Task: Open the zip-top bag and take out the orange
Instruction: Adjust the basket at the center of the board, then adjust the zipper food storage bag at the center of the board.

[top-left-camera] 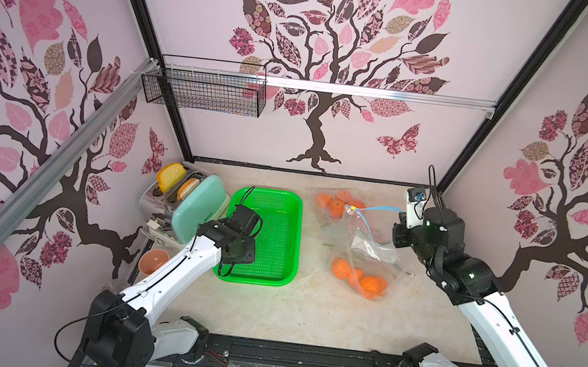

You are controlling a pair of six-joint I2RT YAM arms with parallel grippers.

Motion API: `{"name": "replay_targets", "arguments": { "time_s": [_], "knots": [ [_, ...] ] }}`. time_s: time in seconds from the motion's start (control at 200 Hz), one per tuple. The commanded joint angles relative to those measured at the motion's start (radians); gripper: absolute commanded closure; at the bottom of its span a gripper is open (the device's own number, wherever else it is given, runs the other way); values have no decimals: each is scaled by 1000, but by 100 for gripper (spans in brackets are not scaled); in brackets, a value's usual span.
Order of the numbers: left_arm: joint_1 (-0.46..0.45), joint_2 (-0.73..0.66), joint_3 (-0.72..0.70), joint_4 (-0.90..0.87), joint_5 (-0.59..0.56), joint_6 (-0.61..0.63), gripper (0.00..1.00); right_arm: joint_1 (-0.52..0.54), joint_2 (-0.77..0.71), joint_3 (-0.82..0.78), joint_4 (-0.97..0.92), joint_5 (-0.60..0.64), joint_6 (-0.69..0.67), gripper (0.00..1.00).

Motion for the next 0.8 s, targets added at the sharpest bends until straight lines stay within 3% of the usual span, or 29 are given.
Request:
{"name": "replay_targets", "arguments": {
  "time_s": [0.0,0.165,0.28,0.345,0.485,0.605,0.795],
  "knots": [
    [-8,-62,-46,163,296,24,57,-21,56,86,141,37,-62,100],
    [-37,-80,-79,227,365,5,57,-95,169,258,129,81,-131,100],
    [-76,-57,-91,289,406,-29,57,-127,187,291,149,151,-173,100],
    [-145,-39,-107,375,431,-51,57,-126,154,258,148,138,-147,100],
    [-239,47,-114,511,455,-101,58,-124,-4,56,55,-59,40,100],
    [-243,139,-98,563,462,-96,61,-114,-189,-220,88,-263,190,100],
    [-243,191,-74,571,462,-71,64,-92,-366,-413,5,-508,345,100]
  ]
}}
